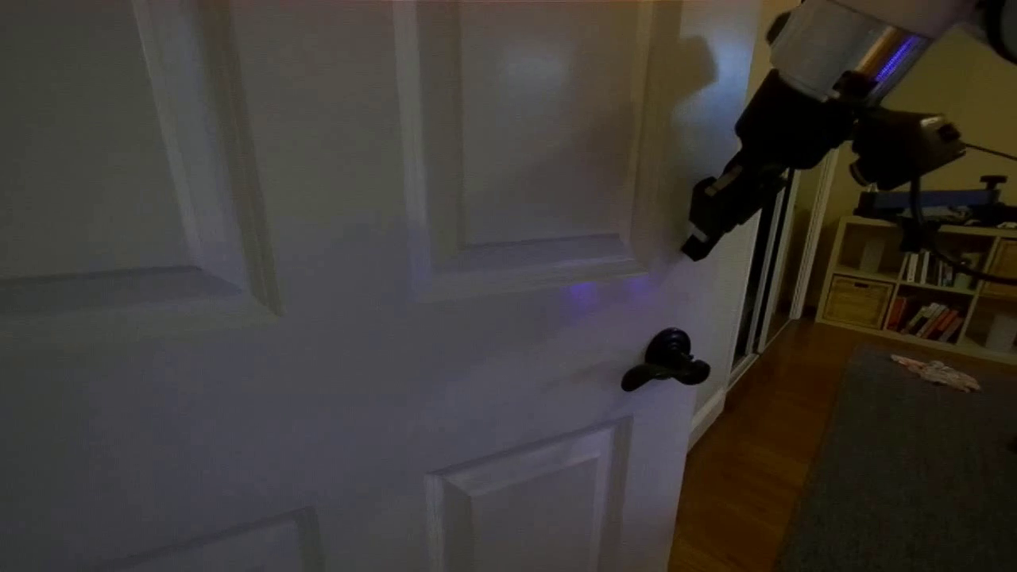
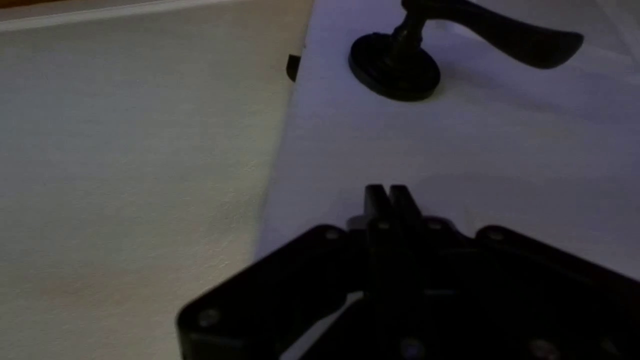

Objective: Close the open door

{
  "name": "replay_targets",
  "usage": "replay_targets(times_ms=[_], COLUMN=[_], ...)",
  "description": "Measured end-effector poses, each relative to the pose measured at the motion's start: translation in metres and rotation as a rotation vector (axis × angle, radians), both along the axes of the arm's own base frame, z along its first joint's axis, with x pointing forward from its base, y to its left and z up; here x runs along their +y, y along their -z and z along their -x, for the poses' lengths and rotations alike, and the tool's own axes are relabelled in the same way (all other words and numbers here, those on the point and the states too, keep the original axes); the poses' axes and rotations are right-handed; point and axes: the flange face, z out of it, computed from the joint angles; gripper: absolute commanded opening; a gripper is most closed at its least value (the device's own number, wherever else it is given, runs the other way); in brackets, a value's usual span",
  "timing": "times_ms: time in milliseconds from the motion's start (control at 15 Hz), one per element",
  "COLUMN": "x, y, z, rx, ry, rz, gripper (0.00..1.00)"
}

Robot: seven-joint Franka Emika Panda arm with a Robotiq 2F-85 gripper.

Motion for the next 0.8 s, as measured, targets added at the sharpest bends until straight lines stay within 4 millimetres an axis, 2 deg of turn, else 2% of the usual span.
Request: replay_targets(times_ms=[333, 800], x=[-0.011, -0.013], y=[0.013, 0.021], z=[-0.048, -0.105], rx=[0.019, 0.006], ry=[-0.023, -0.059], rz=[-0.020, -0.053], gripper=[0.08, 0.08])
